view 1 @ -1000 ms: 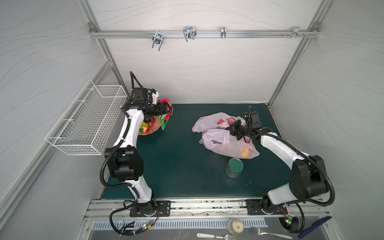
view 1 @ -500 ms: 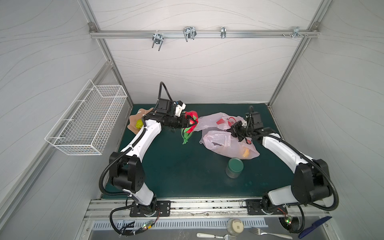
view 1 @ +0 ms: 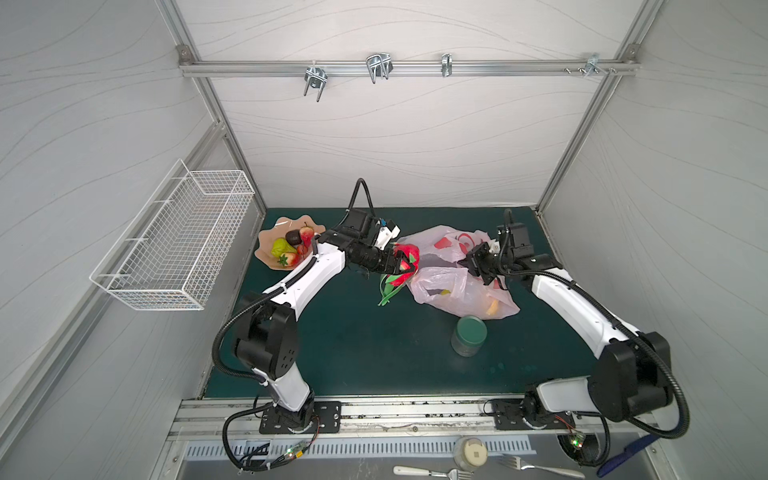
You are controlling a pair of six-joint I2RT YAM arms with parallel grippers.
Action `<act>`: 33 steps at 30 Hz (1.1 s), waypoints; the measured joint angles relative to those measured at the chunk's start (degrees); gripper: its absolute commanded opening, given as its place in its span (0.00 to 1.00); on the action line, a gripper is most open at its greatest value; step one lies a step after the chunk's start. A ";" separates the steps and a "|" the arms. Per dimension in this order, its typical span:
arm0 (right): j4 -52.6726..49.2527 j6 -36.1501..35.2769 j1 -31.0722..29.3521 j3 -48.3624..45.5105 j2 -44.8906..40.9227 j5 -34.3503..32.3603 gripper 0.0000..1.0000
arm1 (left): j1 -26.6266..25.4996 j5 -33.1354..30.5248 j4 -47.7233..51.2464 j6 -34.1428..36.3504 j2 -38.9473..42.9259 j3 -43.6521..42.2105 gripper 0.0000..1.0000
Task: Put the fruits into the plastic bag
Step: 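Carry the dragon fruit with the left gripper toward the bag mouth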
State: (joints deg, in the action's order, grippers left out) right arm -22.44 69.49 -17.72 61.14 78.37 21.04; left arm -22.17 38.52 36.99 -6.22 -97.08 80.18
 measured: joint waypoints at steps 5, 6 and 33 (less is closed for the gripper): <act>-1.05 -0.57 0.02 0.15 -0.33 0.02 0.00 | -1.01 -1.81 2.16 2.47 -5.53 3.82 0.43; -1.29 -0.61 0.02 0.24 -0.37 0.02 0.00 | -1.14 -2.14 2.29 3.02 -6.56 5.05 0.43; -2.99 -1.95 0.98 1.81 -0.57 0.28 0.00 | -9.51 1.29 6.05 8.70 -14.40 9.88 0.38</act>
State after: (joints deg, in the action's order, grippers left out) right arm -25.43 67.55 -16.73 62.96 77.80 21.32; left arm -31.68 39.81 43.05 2.48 -111.48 90.06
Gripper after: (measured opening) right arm 0.047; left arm 0.893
